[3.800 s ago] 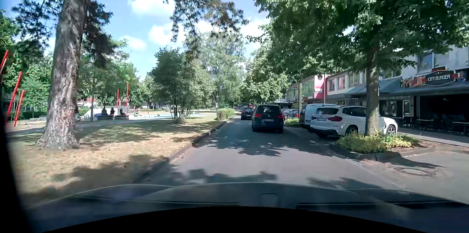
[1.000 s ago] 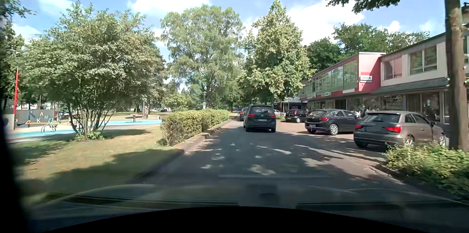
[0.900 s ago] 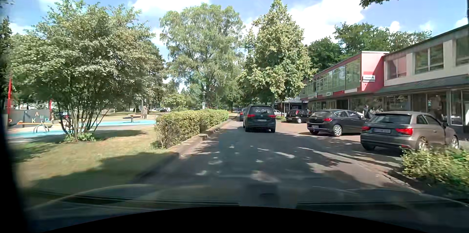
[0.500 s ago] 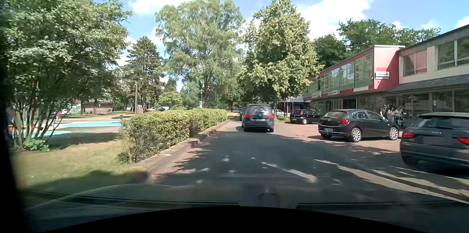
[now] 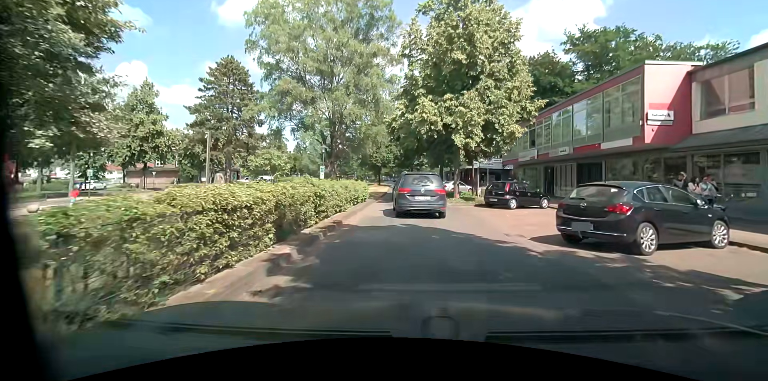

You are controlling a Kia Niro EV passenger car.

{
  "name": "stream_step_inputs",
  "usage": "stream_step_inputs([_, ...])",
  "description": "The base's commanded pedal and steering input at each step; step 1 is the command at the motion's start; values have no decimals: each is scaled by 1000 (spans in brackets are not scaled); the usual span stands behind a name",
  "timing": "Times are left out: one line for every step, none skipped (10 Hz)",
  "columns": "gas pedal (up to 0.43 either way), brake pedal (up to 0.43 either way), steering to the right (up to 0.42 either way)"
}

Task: Follow the waypoints while adhering to traffic rules and regulations

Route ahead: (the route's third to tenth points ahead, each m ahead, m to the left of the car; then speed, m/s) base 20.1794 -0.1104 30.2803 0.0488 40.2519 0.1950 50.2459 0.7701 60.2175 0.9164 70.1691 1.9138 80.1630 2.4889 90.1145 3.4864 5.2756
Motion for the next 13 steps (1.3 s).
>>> stream_step_inputs([110, 6, 0])
stream_step_inputs([110, 6, 0])
stream_step_inputs([110, 6, 1])
stream_step_inputs([110, 6, 1])
stream_step_inputs([110, 6, 0])
stream_step_inputs([110, 6, 0])
stream_step_inputs([110, 6, 0])
stream_step_inputs([110, 6, 0])
stream_step_inputs([110, 12, 0])
stream_step_inputs([110, 6, 1])
stream_step_inputs([110, 6, 1])
stream_step_inputs([110, 12, 1])
stream_step_inputs([110, 6, 1])
